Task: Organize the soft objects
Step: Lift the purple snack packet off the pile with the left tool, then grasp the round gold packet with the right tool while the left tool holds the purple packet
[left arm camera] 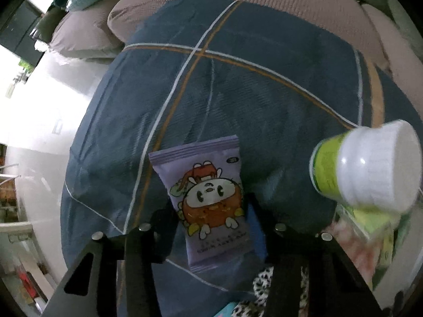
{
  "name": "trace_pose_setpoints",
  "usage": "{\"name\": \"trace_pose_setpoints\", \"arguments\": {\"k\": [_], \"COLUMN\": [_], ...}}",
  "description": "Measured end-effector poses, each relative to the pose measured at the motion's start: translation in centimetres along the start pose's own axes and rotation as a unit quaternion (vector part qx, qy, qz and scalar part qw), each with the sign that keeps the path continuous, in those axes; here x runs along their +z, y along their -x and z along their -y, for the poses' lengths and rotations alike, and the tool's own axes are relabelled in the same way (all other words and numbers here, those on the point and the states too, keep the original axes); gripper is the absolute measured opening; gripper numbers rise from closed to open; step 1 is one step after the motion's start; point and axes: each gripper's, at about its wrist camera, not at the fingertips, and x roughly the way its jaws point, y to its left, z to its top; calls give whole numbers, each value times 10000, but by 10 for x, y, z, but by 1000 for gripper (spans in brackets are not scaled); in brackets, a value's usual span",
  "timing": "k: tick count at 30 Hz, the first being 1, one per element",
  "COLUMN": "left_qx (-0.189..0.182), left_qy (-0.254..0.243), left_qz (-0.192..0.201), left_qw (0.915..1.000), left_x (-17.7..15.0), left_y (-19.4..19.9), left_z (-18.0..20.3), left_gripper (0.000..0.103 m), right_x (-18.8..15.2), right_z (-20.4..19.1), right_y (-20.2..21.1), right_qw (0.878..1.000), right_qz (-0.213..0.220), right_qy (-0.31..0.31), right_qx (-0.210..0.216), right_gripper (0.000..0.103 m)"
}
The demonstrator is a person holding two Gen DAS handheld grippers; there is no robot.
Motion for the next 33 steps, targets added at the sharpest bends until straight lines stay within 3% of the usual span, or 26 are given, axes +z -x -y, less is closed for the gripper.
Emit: {"name": "trace_pose_setpoints", "arguments": {"k": [6,10,18,22,27,33], "left_qx": [-302,-725,-1723,-1685,-1705,-1789], "left_qy": [56,185,805,928,1090,1256], "left_qz": [302,593,1449,1593,1668,1914], "left_qw": [9991,9954,9710,9683,9650,9569], "left_x": [-19,-34,-101,-138,-146,-156], "left_y": [35,67,114,116,99,112], "left_z": [-23,-42,-59,-48,-53,-71], "left_gripper": [49,49,49,49,49,49], "right_x": [0,-1,-12,-29,-48,-61], "right_z": [1,2,-18,-39,-60,-78], "right_y": [4,5,10,14,17,2], "right_qw": [10000,9999,9971,9901,9783,9686], "right_qz": [41,22,-51,-102,-168,-476], "right_qy": [2,20,596,1258,1897,2225], "right_qx": [69,129,465,612,815,1002], "right_gripper": [103,103,103,101,93,82]}}
